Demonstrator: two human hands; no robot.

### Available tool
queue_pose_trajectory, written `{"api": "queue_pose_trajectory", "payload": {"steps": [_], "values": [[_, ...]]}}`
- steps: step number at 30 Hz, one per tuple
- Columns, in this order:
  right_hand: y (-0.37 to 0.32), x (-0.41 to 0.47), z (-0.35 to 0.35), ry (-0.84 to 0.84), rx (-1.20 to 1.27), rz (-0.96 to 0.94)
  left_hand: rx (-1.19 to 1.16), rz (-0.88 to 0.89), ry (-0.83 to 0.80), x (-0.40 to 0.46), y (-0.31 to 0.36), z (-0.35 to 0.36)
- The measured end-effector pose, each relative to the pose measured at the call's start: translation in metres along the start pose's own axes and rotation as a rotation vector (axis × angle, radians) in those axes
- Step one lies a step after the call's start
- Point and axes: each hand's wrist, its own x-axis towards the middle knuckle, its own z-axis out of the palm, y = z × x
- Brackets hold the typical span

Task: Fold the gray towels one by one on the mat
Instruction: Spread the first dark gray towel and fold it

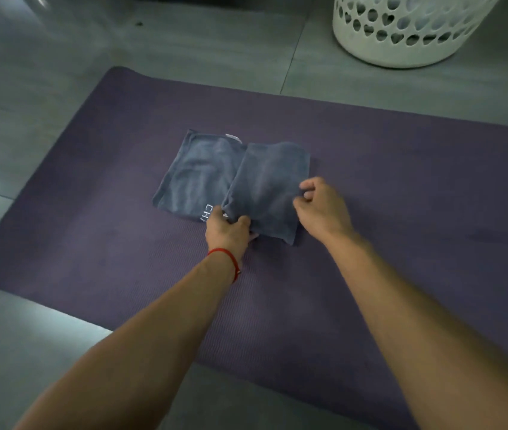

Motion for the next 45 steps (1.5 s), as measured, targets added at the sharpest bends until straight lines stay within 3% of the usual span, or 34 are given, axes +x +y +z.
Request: {"api": "queue_pose_trajectory", "payload": {"steps": [6, 10, 14, 19, 23, 27, 30, 32, 34, 36, 39, 42, 45], "values": [[0.03, -0.009, 0.008, -0.018, -0.004, 0.042, 0.023, 0.055, 0.003, -0.005, 0.004, -0.009], [0.011, 0.011, 0.011, 0.04, -0.125, -0.124, 0.036, 0.034, -0.008, 0.001, 0.002, -0.012], [-0.019, 0.052, 0.014, -0.011, -0.329, -0.23, -0.001, -0.075, 0.002, 0.011, 0.014, -0.014], [-0.034, 0.095, 0.001, -0.127, -0.444, -0.223, 0.265, 0.319, 0.011, 0.019, 0.039, -0.015], [-0.037, 0.109, -0.016, -0.137, -0.511, -0.315, 0.294, 0.432, 0.006, 0.017, 0.037, -0.019], [-0.038, 0.115, -0.021, -0.069, -0.381, -0.386, 0.235, 0.259, 0.086, 0.026, 0.015, -0.027], [-0.028, 0.117, -0.009, -0.049, -0.437, -0.305, 0.215, 0.115, 0.115, 0.036, 0.008, -0.03], [-0.02, 0.112, 0.0, -0.016, -0.45, -0.195, 0.489, 0.318, 0.165, 0.034, 0.011, -0.032], [-0.012, 0.103, 0.006, 0.04, -0.361, -0.075, 0.847, 0.682, 0.252, 0.021, 0.014, -0.032], [-0.004, 0.092, 0.01, 0.083, -0.233, -0.028, 1.042, 0.981, 0.098, 0.006, 0.004, -0.02], [0.003, 0.086, 0.016, 0.125, 0.028, 0.026, 1.307, 0.99, -0.174, -0.007, -0.02, -0.001], [-0.002, 0.089, 0.014, 0.115, 0.162, 0.09, 1.489, 1.013, -0.112, -0.005, -0.024, 0.008], [-0.007, 0.097, 0.002, 0.081, 0.24, 0.158, 1.465, 1.201, -0.032, -0.007, -0.022, 0.014]]}}
